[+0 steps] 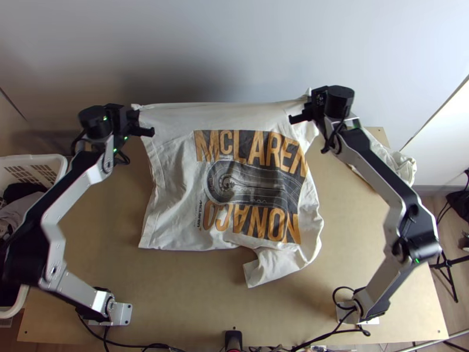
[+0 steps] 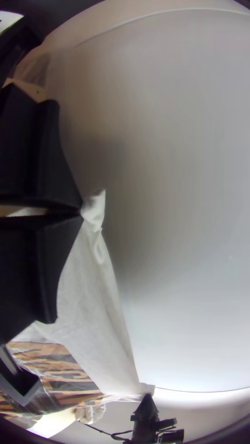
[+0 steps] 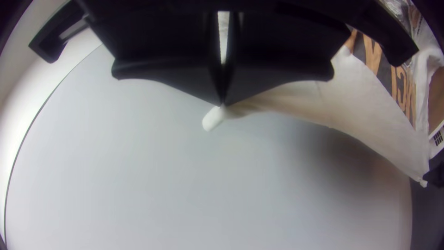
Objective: Fold the t-shirt
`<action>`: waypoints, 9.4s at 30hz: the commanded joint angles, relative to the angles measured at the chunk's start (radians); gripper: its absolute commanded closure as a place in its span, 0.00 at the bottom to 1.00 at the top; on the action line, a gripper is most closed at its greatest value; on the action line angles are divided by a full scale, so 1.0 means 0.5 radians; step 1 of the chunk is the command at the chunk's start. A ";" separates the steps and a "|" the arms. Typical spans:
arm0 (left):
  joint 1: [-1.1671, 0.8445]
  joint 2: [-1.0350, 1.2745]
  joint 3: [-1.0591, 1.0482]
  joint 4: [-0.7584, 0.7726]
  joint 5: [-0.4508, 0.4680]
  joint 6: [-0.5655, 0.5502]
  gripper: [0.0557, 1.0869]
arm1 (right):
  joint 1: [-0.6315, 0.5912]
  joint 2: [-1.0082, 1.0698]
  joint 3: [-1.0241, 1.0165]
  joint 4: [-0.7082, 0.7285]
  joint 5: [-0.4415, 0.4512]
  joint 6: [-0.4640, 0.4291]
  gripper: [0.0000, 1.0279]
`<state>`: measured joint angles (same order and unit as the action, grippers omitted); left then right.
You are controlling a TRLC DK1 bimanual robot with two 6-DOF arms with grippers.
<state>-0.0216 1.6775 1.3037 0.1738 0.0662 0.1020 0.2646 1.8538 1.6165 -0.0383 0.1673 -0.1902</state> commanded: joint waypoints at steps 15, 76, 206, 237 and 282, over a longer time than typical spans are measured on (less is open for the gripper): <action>0.108 1.017 0.727 0.134 -0.019 0.204 0.97 | -0.011 0.729 0.504 0.417 0.027 -0.267 0.97; 0.135 0.136 -0.205 -0.047 0.401 0.066 0.97 | 0.272 -0.047 -0.696 0.500 0.086 -0.132 0.97; 0.129 -0.646 -0.589 -1.559 0.641 0.115 0.05 | 0.177 -1.100 -1.227 -0.841 -0.040 0.242 0.04; 0.249 -0.643 -1.083 -1.504 0.319 0.296 0.25 | 0.272 -1.416 -1.309 -1.154 -0.108 0.242 0.04; 0.282 -0.625 -1.055 -1.501 0.389 0.179 0.97 | 1.591 -1.075 -1.668 -1.046 -0.331 -0.135 0.10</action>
<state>0.1188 1.3685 0.7734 -0.5774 0.2607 0.2008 1.0203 1.2697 0.8135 -0.6125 0.0051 -0.2443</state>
